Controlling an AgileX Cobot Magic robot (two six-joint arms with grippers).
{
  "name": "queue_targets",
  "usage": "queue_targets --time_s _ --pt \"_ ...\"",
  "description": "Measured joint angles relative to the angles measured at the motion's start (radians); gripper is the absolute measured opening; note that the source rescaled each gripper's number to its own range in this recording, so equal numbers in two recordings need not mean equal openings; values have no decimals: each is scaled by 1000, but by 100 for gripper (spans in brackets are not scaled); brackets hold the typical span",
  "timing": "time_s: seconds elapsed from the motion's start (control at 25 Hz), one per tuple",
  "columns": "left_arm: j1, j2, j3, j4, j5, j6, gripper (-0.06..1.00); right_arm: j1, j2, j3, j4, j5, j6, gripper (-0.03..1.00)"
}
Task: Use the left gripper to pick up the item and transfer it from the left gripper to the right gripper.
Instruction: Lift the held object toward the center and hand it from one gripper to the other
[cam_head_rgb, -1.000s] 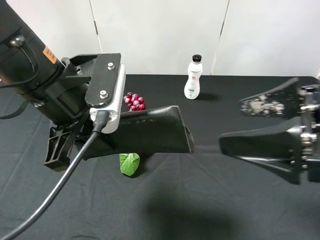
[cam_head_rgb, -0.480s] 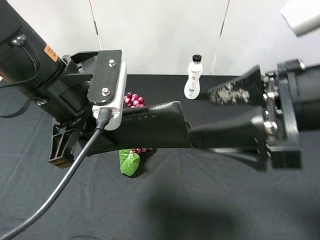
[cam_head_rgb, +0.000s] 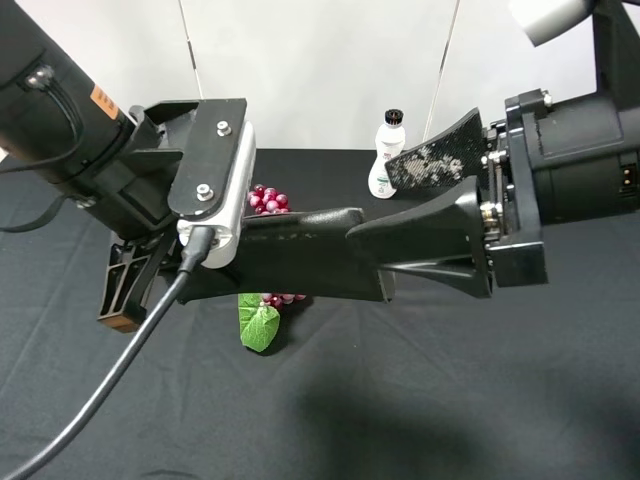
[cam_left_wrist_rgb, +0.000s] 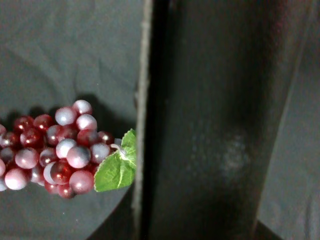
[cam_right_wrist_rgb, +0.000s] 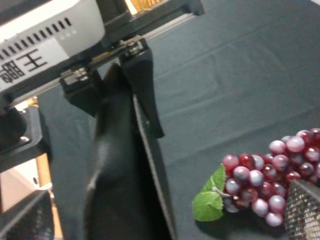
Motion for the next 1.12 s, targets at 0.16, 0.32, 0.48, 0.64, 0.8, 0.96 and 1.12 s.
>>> queue_targets --time_s 0.16,0.32,0.48,0.64,0.8,0.96,1.12 --pt "0 0 0 -2 -28 5 1 0 0 0 5 26 -1 100" --pt "0 0 0 -25 -44 15 1 0 0 0 21 33 -8 100" --pt "0 0 0 -41 -58 21 1 0 0 0 32 32 -23 100" --pt "0 1 0 -50 -74 24 1 0 0 0 34 32 -27 100" --pt "0 1 0 -134 -119 70 1 0 0 0 36 32 -27 100" --pt "0 1 0 -187 -125 108 1 0 0 0 56 32 -36 100" --pt "0 1 0 -196 -129 116 1 0 0 0 87 34 -66 100"
